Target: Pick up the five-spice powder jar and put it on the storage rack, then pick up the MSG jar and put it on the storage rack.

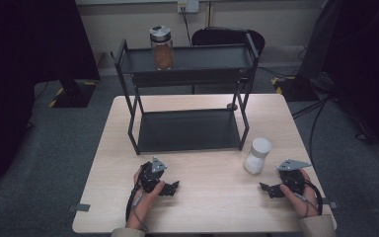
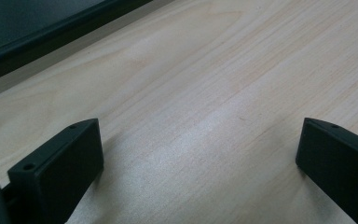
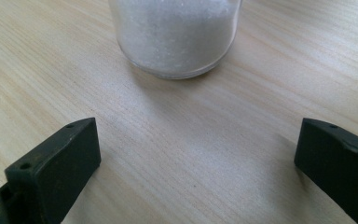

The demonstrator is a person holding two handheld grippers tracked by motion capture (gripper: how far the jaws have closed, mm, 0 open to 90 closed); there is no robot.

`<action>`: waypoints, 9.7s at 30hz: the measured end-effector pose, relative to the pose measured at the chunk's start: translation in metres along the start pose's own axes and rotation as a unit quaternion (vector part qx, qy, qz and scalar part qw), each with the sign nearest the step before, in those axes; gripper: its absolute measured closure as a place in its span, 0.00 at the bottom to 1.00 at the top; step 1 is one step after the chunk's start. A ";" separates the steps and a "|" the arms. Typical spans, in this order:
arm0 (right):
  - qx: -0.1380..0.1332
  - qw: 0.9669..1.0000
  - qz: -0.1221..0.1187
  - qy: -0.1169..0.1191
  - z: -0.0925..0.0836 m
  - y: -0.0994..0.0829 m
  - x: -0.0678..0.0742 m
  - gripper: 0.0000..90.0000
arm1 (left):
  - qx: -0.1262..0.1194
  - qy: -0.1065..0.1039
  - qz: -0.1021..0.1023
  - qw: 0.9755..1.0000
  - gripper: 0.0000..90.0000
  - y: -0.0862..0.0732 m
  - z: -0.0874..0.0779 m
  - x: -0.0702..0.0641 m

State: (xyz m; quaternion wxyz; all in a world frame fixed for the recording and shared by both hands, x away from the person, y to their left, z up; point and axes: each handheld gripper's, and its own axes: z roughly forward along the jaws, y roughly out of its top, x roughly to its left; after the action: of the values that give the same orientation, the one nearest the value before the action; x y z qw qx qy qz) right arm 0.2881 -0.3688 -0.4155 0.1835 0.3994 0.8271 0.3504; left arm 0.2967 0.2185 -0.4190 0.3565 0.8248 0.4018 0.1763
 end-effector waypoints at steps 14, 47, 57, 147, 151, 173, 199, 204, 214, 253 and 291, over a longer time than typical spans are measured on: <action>0.001 1.000 0.000 0.000 0.000 0.000 0.000 0.00 | 0.000 0.000 -0.001 1.000 0.00 0.000 0.000 0.000; -0.022 0.999 -0.013 0.044 -0.005 0.021 -0.004 0.02 | 0.000 0.000 -0.001 1.000 0.00 0.000 0.000 0.000; -0.045 0.998 0.003 0.044 -0.003 0.035 -0.006 0.02 | 0.000 0.000 -0.001 1.000 0.00 0.000 0.000 0.000; -0.098 0.984 -0.071 0.129 -0.005 0.145 0.014 0.39 | -0.001 0.000 -0.001 1.000 0.00 0.000 0.000 0.000; -0.101 0.983 -0.074 0.131 -0.006 0.159 0.016 0.39 | -0.001 0.000 -0.001 1.000 0.00 0.000 0.000 0.000; -0.119 0.981 -0.077 0.132 -0.021 0.234 0.022 0.39 | -0.001 0.000 0.000 1.000 0.00 0.000 0.000 0.000; -0.141 0.980 -0.088 0.106 -0.055 0.309 0.030 0.39 | 0.000 0.000 0.000 1.000 0.00 0.000 0.000 0.000; -0.146 0.980 -0.087 0.103 -0.062 0.323 0.032 0.39 | 0.000 0.000 0.000 1.000 0.00 0.000 0.000 0.000; -0.148 0.981 -0.086 0.093 -0.071 0.347 0.035 0.39 | 0.000 0.000 0.000 1.000 0.00 0.000 0.000 0.000; -0.157 0.982 -0.086 0.064 -0.098 0.421 0.040 0.39 | -0.001 0.000 -0.001 1.000 0.00 0.000 0.000 0.000; -0.143 0.988 -0.051 0.021 -0.038 0.452 0.043 0.38 | -0.001 0.000 -0.001 1.000 0.00 0.000 0.000 0.000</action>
State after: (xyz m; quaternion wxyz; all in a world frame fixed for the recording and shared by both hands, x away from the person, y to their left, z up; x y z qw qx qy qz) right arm 0.4803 -0.1545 -0.0627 0.2392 0.3187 0.7917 0.4630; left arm 0.2965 0.2184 -0.4192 0.3570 0.8242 0.4026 0.1766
